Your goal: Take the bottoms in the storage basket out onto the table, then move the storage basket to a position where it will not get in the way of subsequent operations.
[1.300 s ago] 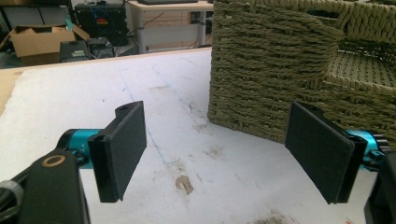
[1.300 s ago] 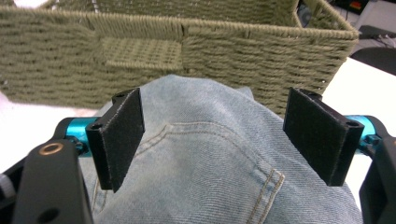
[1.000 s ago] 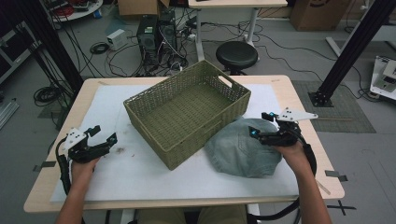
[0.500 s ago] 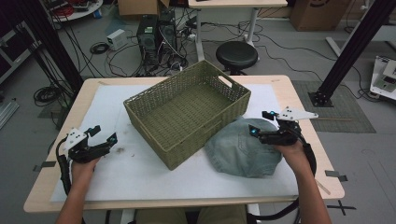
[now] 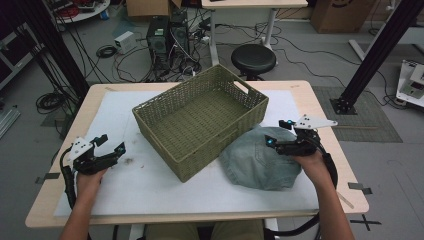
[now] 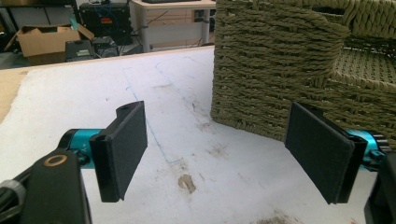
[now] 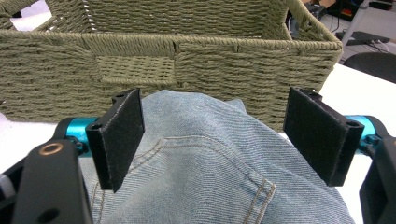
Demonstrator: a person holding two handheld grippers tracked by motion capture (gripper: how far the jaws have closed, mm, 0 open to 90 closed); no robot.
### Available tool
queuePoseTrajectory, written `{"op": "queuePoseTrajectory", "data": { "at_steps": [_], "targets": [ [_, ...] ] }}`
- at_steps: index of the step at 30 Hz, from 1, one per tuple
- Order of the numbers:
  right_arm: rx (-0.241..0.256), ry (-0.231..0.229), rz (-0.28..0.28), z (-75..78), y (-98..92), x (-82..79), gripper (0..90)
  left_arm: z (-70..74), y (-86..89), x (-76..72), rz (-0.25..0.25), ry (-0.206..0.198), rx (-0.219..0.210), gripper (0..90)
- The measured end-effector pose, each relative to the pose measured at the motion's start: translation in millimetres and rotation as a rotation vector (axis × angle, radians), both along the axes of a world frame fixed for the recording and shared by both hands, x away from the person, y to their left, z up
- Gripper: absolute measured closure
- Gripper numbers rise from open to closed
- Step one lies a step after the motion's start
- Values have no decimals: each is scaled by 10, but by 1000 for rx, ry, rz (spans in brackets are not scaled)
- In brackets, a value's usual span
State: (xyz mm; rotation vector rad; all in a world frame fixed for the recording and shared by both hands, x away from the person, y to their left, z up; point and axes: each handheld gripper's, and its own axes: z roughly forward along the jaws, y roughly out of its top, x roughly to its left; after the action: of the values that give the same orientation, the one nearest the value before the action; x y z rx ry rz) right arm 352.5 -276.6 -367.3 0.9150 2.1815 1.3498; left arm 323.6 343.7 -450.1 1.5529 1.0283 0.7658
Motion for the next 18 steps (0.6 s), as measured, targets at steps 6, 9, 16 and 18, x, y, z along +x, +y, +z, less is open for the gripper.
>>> {"op": "queuePoseTrajectory", "data": {
  "at_steps": [6,9,16,18],
  "targets": [
    [3,3,1,6,7,-1,213,1,0,-3,1,0,3,214],
    [2,2,1,4,5,3,213,0,1,1,1,1,-3,214],
    [1,3,-10,24,74,48,212,1,2,5,2,6,-1,214],
    [-14,4,-15,51,137,109,213,2,-2,5,3,8,2,214]
  ]
}}
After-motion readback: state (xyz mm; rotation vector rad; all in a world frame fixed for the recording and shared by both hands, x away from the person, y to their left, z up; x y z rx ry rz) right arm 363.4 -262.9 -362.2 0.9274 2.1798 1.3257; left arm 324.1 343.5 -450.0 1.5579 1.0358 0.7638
